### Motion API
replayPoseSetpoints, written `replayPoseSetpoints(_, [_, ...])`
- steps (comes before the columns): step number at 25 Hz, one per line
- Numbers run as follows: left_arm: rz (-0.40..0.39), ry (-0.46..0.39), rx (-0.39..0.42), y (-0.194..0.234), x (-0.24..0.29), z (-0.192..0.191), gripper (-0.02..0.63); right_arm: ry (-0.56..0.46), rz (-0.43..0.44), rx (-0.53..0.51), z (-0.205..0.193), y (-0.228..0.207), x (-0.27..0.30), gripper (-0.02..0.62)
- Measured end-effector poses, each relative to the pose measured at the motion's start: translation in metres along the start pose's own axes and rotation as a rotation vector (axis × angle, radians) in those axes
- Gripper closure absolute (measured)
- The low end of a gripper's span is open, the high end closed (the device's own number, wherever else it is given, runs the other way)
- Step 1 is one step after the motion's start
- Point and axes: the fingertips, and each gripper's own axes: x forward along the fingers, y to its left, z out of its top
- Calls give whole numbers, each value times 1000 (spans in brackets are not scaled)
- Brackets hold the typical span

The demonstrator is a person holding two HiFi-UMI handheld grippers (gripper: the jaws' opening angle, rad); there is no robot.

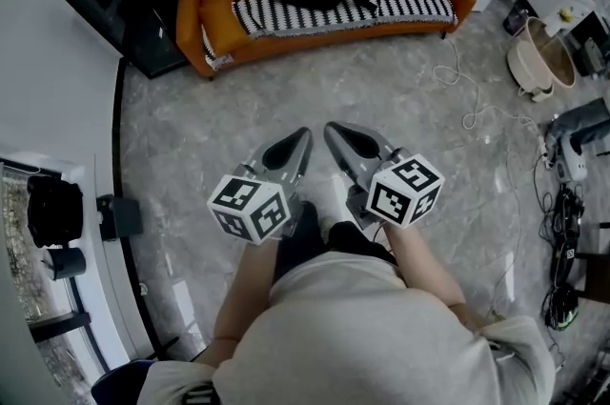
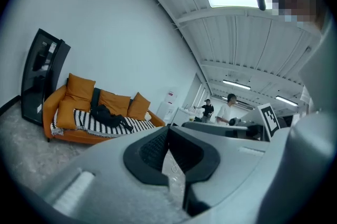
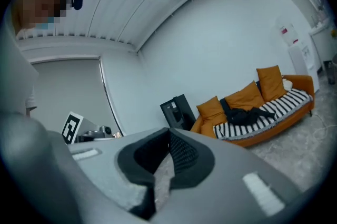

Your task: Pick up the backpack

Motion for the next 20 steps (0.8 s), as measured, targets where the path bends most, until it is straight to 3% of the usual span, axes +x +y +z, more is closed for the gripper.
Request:
replayPoseSetpoints(5, [6,7,17,28,28,13,600,27,-6,2,4,-27,25,592])
replayPoseSetpoints(9, [-40,13,-3,66,55,27,598,30,-9,-4,16,-47,67,592])
replayPoseSetpoints(14, [-45,-13,-51,139,92,62,598,24,-24,-30,42,-74,139,592])
replayPoseSetpoints(20, [-59,-13,-42,225,123,117,598,0,-33,-60,86,-101,233,592])
